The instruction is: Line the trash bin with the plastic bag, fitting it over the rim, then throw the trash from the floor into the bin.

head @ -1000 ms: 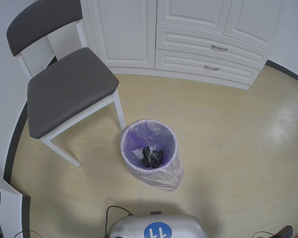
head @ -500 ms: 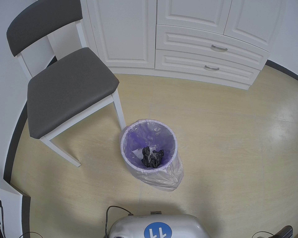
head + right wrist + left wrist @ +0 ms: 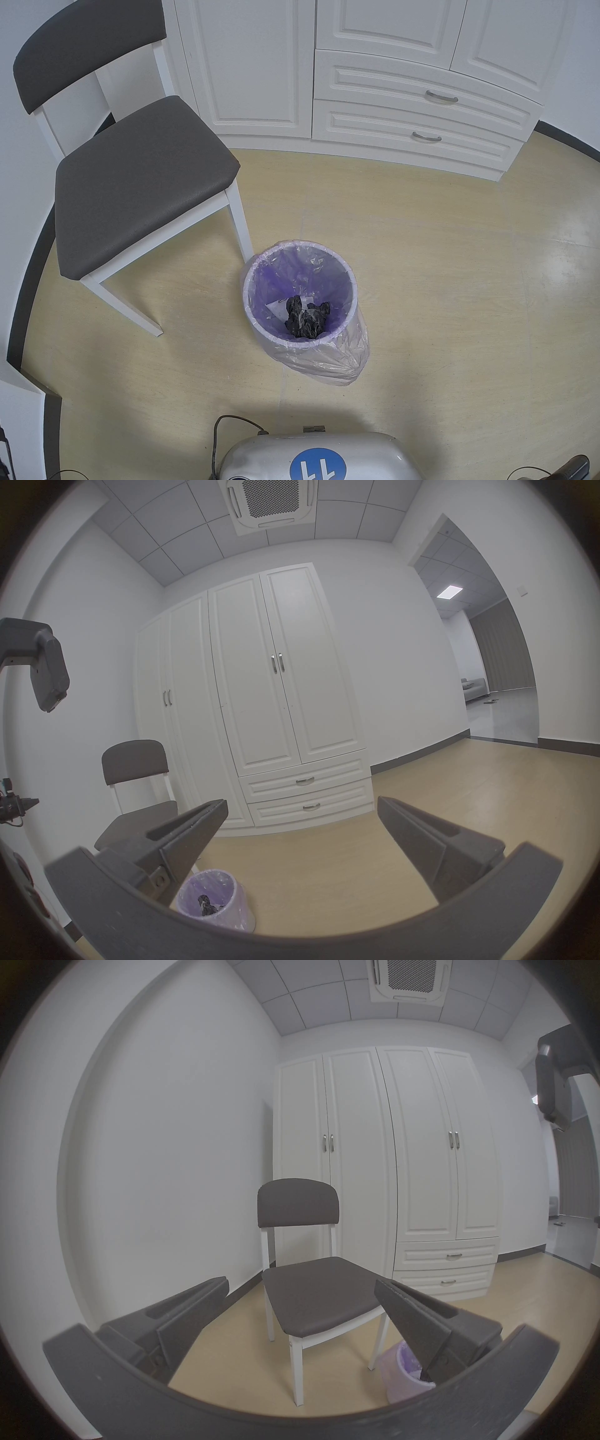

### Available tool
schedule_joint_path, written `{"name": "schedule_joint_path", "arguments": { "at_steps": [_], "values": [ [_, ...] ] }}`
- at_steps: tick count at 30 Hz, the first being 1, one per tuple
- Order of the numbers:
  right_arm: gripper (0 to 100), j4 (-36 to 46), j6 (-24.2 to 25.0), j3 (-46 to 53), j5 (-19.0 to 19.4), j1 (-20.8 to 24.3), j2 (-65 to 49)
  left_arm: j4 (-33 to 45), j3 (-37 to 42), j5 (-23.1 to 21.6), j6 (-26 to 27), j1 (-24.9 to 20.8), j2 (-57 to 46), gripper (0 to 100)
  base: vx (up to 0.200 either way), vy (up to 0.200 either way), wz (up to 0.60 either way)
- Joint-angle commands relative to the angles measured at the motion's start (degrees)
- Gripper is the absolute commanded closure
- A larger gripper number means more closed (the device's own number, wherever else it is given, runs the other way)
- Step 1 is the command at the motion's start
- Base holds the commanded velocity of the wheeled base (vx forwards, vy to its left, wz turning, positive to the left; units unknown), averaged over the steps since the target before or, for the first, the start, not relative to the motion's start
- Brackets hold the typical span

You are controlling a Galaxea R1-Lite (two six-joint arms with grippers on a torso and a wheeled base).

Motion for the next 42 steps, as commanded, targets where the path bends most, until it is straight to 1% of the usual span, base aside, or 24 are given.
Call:
{"name": "schedule_joint_path", "arguments": {
  "at_steps": [1, 3, 4, 7, 8, 9, 10, 14, 18, 19, 22, 23, 26, 31, 35, 38, 42],
  "values": [
    [0, -0.05, -0.41, 1.01, -0.32, 0.02, -0.68, 0.08, 0.26, -0.03, 0.04, 0.63, -2.08, 0, 0.000, 0.000, 0.00],
    [0, -0.05, -0.49, 1.01, -0.76, 0.02, -0.68, 0.17, 0.34, -0.12, 0.04, 0.99, -2.35, 0, 0.000, 0.000, 0.00],
    [0, 0.21, -1.02, 1.01, -1.81, 0.02, -0.68, 0.70, 0.78, -0.91, 0.13, 1.69, -3.66, 0, 0.000, 0.000, 0.00],
    [0, 1.71, -3.04, 1.01, -2.87, -0.07, -0.68, 3.60, 1.13, -3.02, 0.04, 2.48, -5.77, 0, 0.000, 0.000, 0.00],
    [0, 1.79, -3.13, 1.01, -2.87, -0.07, -0.68, 3.77, 1.13, -3.02, 0.04, 2.48, -5.77, 0, 0.000, 0.000, 0.00],
    [0, 3.11, -5.24, 1.01, -3.40, -0.07, -0.68, 4.92, 1.92, -3.02, 0.13, 2.48, -5.77, 0, 0.000, 0.000, 0.00],
    [0, 3.38, -6.12, 1.01, -3.75, -0.07, -0.68, 5.09, 2.36, -3.11, 0.13, 2.48, -5.77, 0, 0.000, 0.000, 0.00],
    [0, 3.99, -7.53, 1.01, -4.54, -0.07, -0.68, 6.94, 2.80, -3.28, 0.22, 2.48, -5.77, 0, 0.000, 0.000, 0.00],
    [0, 7.33, -7.53, 1.01, -4.54, -0.07, -0.68, 11.68, 2.80, -3.20, -0.05, 2.48, -5.77, 0, 0.000, 0.000, 0.00],
    [0, 9.62, -7.61, 1.01, -4.54, -0.07, -0.59, 14.94, 2.80, -3.20, -0.13, 2.48, -5.77, 0, 0.000, 0.000, 0.00],
    [0, 13.92, -7.88, 1.01, -4.45, -0.16, -0.59, 20.03, 2.80, -3.11, -0.05, 2.48, -5.77, 0, 0.000, 0.000, 0.00],
    [0, 13.92, -7.88, 1.01, -4.45, -0.16, -0.59, 20.03, 2.80, -3.11, -0.05, 2.48, -5.77, 0, 0.000, 0.000, 0.00],
    [0, 19.72, -7.96, 1.01, -4.45, -0.16, -0.68, 23.20, 2.80, -3.11, 0.13, 2.48, -5.77, 0, 0.000, 0.000, 0.00],
    [0, 25.44, -7.44, 1.01, -4.45, -0.07, -0.68, 26.71, 2.80, -3.11, -0.13, 2.48, -5.77, 0, 0.000, 0.000, 0.00],
    [0, 25.44, -7.35, 1.01, -3.75, -0.07, -0.59, 26.71, 2.80, -3.28, 0.13, 2.48, -5.77, 0, 0.000, 0.000, 0.00],
    [0, 25.44, -7.70, 1.01, -1.90, -0.07, -0.59, 26.71, 2.80, -3.55, 0.48, 2.48, -5.86, 0, 0.000, 0.000, 0.00],
    [0, 25.52, -8.05, 1.01, -1.37, -0.07, -0.68, 27.59, 2.80, -4.25, -0.13, 2.57, -5.86, 0, 0.000, 0.000, 0.00]
  ]
}}
